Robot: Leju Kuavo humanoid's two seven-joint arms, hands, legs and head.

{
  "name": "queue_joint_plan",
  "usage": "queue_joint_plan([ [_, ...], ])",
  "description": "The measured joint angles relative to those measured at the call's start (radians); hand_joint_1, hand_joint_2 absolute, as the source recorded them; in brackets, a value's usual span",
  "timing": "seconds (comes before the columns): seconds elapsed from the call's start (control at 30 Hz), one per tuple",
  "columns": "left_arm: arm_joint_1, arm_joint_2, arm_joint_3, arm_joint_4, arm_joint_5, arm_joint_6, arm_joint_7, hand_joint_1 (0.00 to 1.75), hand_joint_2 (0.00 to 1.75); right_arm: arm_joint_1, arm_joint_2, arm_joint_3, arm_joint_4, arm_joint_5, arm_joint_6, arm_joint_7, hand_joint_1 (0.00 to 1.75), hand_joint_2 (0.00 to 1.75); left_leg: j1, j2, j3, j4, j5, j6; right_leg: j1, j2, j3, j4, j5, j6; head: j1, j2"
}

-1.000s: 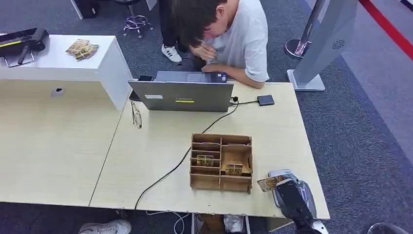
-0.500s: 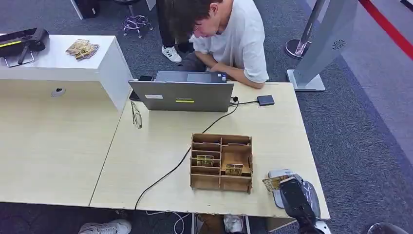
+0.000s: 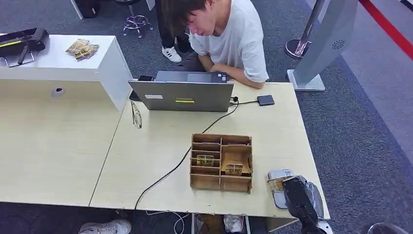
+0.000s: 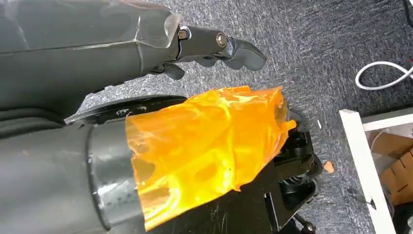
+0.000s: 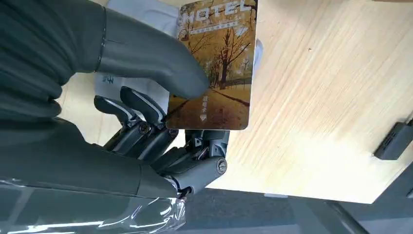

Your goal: Pass the card to the sensor for recognition and then transmit it.

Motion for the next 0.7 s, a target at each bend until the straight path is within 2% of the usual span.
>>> queue_joint_plan([
  [0.7,0.000,-0.002,0.000,0.000,0.005,0.000,0.000,0.00,0.00,-0.017,0.037,-0.044,0.040,0.049,-0.001,0.006,1.75,1.75,0.000,0.000,0.000,0.000,0.000,0.000,0.000,0.000,0.000,0.000,0.000,0.000,0.000,0.000],
])
